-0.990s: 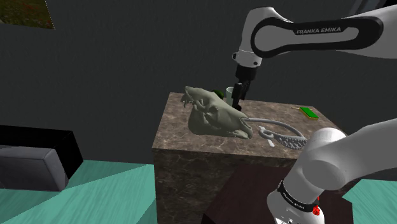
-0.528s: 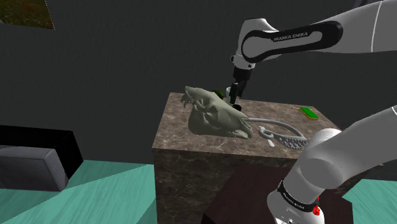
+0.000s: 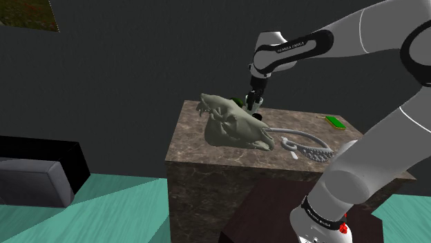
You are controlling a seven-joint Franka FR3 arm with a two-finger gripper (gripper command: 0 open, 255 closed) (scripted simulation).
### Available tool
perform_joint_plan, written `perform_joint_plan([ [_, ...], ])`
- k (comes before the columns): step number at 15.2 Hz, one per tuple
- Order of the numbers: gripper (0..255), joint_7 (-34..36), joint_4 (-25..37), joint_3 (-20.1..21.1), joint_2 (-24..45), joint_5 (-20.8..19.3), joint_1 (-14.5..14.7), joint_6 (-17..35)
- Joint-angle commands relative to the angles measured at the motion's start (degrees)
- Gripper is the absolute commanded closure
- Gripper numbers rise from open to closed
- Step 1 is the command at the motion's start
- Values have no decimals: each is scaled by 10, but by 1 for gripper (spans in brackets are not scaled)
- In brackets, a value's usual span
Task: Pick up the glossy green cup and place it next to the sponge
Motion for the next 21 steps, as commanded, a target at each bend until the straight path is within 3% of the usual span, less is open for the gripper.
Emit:
perform_joint_plan([
  [1, 0, -19, 25, -14, 34, -1, -7, 16],
  [12, 0, -112, 194, -61, 240, 46, -51, 85],
  [21, 0, -123, 182, -60, 280, 61, -60, 136],
])
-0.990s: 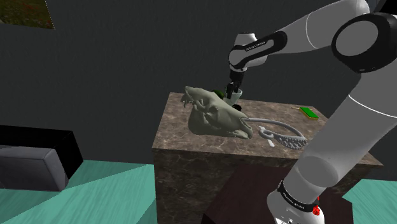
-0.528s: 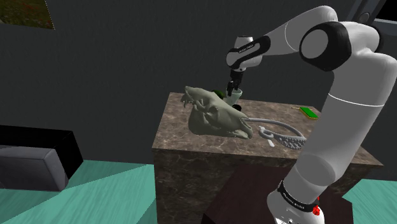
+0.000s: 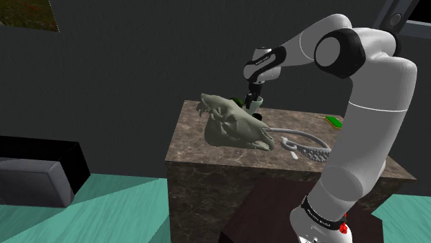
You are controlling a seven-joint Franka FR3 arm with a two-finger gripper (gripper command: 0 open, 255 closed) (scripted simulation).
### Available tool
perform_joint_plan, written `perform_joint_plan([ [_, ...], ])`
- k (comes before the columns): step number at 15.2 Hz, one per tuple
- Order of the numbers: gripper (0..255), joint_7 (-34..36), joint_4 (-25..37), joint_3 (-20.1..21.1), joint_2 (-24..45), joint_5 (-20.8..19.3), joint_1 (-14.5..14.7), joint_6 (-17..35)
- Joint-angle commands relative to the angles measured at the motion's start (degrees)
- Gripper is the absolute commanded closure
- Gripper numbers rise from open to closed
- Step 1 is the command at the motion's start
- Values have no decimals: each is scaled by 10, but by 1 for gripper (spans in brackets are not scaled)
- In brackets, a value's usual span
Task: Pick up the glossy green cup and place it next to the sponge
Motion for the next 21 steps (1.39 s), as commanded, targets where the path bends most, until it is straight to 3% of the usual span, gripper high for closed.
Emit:
perform_joint_plan([
  [1, 0, 0, -3, 0, 3, 1, 0, 6],
  [7, 0, 0, -2, 0, 3, 1, 0, 6],
  [8, 255, 0, -2, 0, 3, 1, 0, 6],
  [17, 255, 0, -2, 0, 3, 1, 0, 6],
  [21, 255, 1, 10, -1, -12, -4, 1, -22],
])
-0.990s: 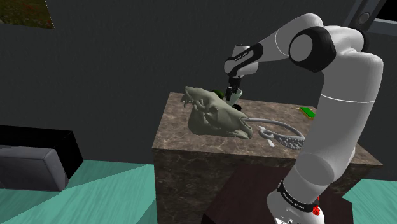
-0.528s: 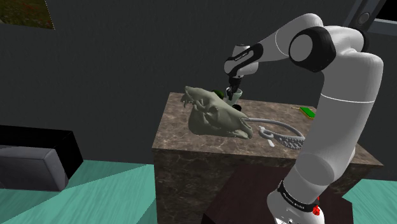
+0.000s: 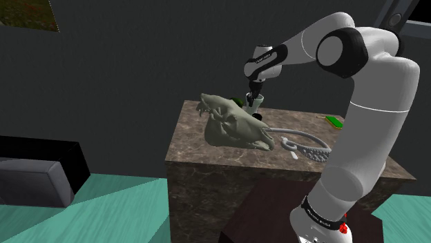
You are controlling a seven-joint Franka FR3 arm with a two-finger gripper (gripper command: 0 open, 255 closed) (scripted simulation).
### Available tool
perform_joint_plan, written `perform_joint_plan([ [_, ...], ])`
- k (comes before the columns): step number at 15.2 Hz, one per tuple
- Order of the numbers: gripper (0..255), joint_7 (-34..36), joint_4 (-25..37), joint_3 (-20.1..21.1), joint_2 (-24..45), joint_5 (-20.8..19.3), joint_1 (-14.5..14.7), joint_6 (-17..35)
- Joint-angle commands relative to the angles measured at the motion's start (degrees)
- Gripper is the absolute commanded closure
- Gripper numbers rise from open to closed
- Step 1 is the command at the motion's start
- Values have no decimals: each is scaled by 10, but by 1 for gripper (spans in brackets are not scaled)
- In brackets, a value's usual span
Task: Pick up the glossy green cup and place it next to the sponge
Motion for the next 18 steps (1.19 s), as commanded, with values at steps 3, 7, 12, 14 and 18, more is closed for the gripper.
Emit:
perform_joint_plan([
  [3, 255, 1, 16, -1, -14, -5, 2, -29],
  [7, 255, 2, 32, -2, -26, -8, 3, -57],
  [12, 255, 2, 56, -3, -39, -12, 5, -93],
  [14, 255, 1, 66, -3, -44, -13, 5, -107],
  [18, 255, 0, 88, -3, -51, -15, 6, -136],
])
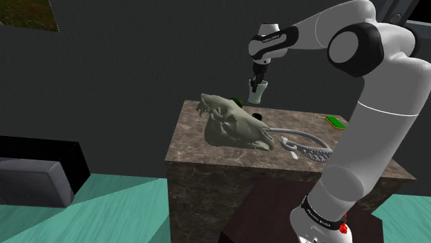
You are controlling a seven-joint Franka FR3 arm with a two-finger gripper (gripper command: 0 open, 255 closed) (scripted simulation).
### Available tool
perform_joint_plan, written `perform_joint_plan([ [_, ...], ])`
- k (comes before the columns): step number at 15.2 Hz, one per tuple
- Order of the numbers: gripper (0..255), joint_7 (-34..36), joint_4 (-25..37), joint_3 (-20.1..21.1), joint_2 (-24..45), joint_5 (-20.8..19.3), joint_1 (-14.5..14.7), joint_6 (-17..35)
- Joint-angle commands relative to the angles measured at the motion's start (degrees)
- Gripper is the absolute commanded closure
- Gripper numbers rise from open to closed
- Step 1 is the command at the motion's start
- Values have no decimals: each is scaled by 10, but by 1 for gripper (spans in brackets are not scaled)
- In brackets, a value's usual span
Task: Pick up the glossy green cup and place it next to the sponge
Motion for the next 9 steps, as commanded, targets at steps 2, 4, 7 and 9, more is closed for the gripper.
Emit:
perform_joint_plan([
  [2, 255, 0, 18, 0, -6, -2, 1, -23],
  [4, 255, -1, 30, 0, -8, -2, 1, -38],
  [7, 255, -3, 50, 0, -11, -2, 1, -60],
  [9, 255, -4, 64, 0, -12, -2, 1, -75],
])
